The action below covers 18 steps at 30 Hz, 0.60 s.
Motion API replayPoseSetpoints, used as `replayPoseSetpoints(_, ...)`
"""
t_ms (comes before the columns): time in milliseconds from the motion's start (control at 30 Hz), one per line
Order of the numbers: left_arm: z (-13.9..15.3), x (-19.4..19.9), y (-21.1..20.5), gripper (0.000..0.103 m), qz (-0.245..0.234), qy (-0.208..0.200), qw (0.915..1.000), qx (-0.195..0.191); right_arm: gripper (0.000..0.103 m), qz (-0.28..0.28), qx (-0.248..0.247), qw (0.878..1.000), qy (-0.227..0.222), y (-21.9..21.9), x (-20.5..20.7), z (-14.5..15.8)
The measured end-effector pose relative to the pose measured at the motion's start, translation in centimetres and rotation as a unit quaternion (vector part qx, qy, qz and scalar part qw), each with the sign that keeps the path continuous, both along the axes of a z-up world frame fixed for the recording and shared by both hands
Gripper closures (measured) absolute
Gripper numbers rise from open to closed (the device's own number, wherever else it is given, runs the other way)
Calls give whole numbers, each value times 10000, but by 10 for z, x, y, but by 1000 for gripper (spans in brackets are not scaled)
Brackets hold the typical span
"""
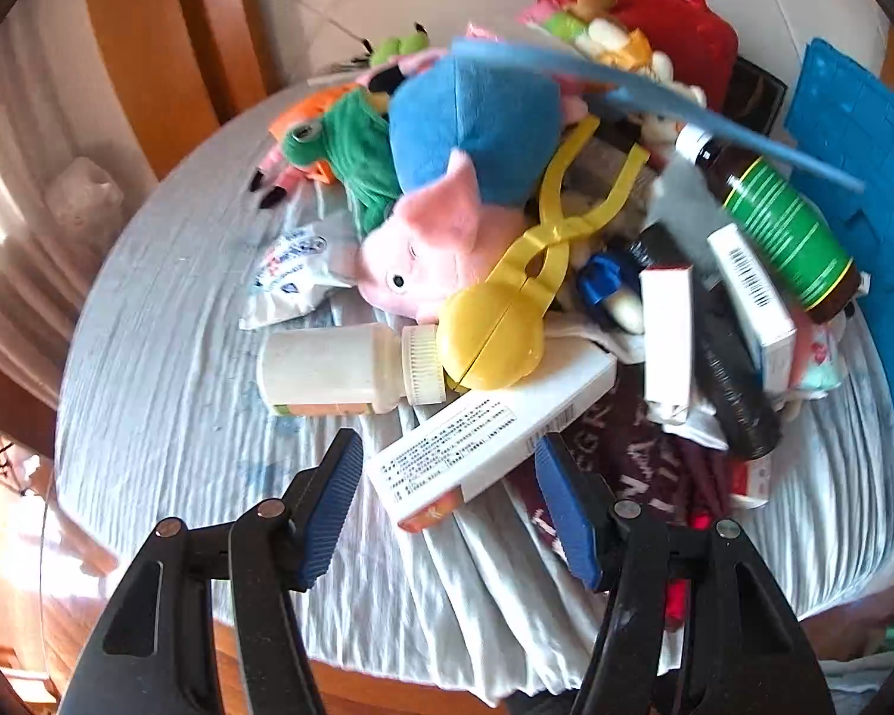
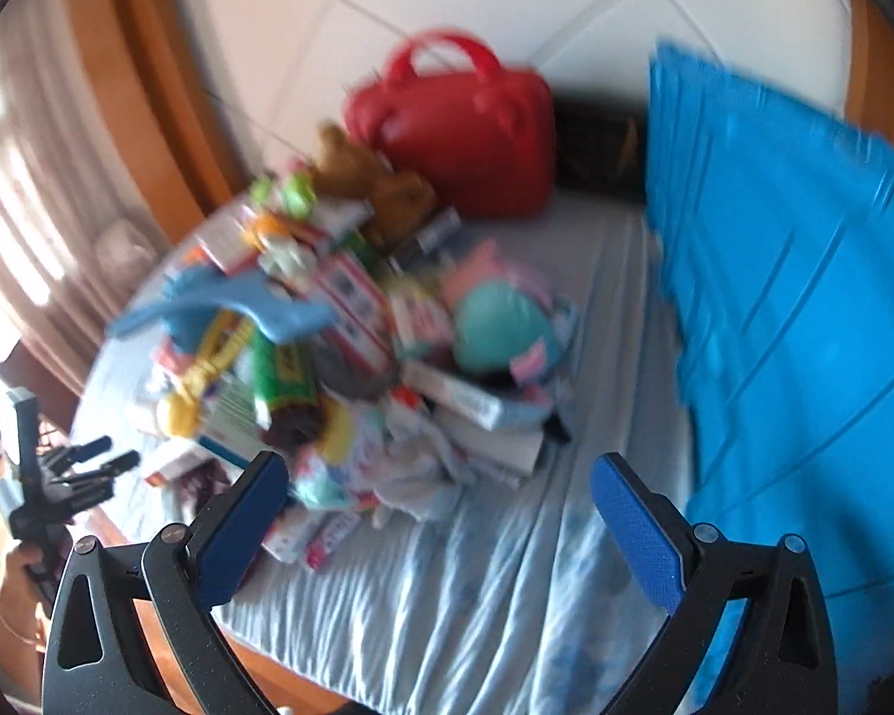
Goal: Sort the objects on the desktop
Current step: 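Withdraw both tools from the crate back toward the pile, then grasp a white medicine box with left tool while right tool grasps a colorful diaper pack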
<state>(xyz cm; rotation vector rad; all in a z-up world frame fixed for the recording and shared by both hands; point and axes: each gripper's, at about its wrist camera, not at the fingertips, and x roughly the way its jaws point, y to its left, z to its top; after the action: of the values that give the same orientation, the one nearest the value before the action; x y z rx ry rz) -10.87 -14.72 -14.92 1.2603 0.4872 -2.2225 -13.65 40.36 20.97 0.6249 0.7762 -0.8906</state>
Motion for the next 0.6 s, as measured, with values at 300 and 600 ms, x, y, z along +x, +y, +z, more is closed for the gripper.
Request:
replayPoseSetpoints(300,-49,-32,-5,43,-861,-163,9958,248,0,-699,842,9928,479,-3,5,-79)
replayPoseSetpoints(600,-36,-29,17,82,-795,68,9967,127,0,-505,883,9937,466,4,41,-95)
